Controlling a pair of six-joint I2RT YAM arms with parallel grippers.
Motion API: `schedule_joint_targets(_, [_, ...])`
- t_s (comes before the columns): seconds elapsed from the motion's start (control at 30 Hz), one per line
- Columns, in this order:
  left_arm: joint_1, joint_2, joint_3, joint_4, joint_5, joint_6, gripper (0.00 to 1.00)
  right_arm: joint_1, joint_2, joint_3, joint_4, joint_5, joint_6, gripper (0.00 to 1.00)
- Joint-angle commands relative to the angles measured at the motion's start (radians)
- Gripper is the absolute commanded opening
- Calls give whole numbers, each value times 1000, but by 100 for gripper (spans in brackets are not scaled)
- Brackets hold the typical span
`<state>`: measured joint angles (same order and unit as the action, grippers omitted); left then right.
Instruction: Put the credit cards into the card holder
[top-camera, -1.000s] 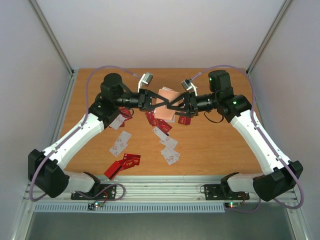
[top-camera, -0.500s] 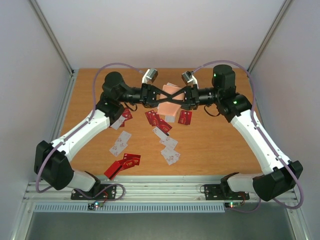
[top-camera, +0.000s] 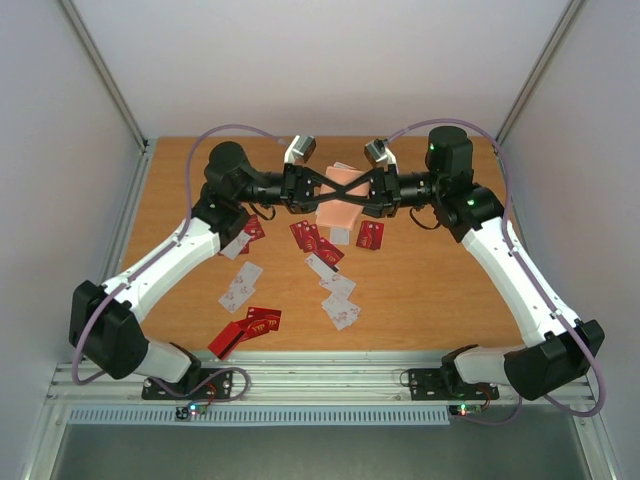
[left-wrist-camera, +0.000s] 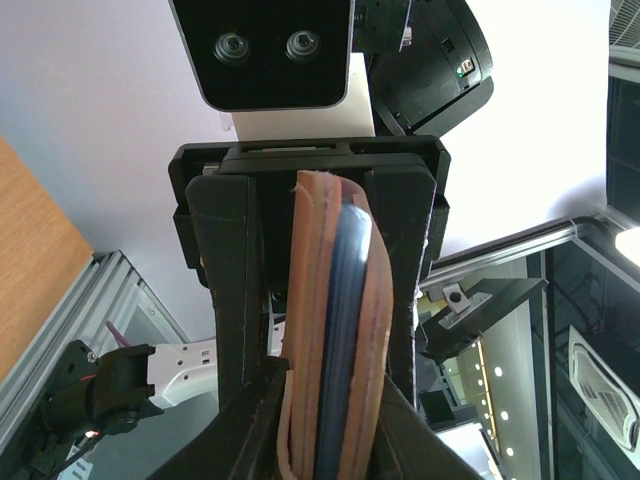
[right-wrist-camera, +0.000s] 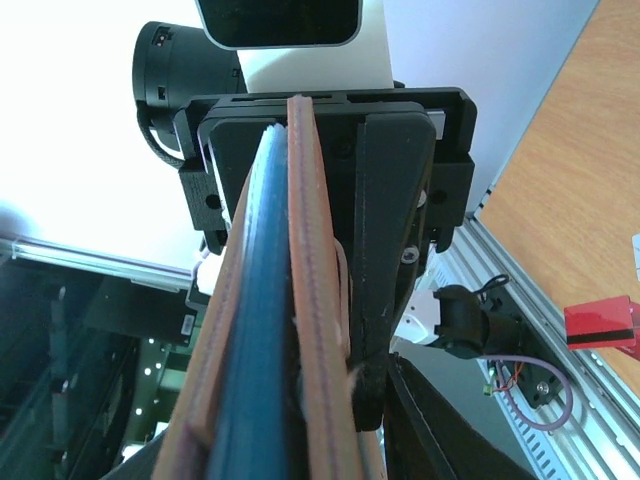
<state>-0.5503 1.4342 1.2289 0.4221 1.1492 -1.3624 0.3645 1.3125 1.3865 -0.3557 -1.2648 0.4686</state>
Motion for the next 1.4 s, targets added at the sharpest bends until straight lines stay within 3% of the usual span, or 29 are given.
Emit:
schedule_joint_targets(0.0, [-5,-21,42,9,44,42,24,-24,9,35,29,-6,17,1])
schedule_joint_targets(0.07, [-5,-32,49,-65,31,100,32,-24,13,38,23,0,17,1])
schedule_joint_targets(0.2, [-5,-79,87,-354,-35,300,60,-24,17,50,-14,39,6,1])
schedule_joint_targets(0.33, [-4,-122,113,-604,-97,517,74,-24,21,52,-36,74,7,1])
schedule_joint_targets(0.47, [-3,-155,104,-720,-178,621,79,-24,15,57,-60,116,-1,1])
schedule_joint_targets(0.63, [-5,-195,153,-973,-427,812,80,-27,17,93,-181,184,-52,1])
schedule_joint_targets(0.83, [-5,-192,140,-985,-442,855,80,-27,23,80,-223,195,-104,1])
schedule_joint_targets(1.03, [-6,-198,93,-1068,-574,938,80,-27,66,156,-585,470,-301,3])
schedule_joint_targets(1.1, [-14,-187,78,-1115,-623,993,79,-27,96,181,-741,633,-355,11])
schedule_joint_targets(1.2, [-46,-160,25,-1128,-703,1036,76,-26,149,155,-927,830,-428,34])
schedule_joint_targets(1.3, [-106,-89,-11,-1121,-762,1019,74,-27,162,41,-948,905,-497,51])
schedule_joint_targets(1.37, [-129,-20,-10,-1127,-760,964,74,-35,163,-30,-919,873,-516,63])
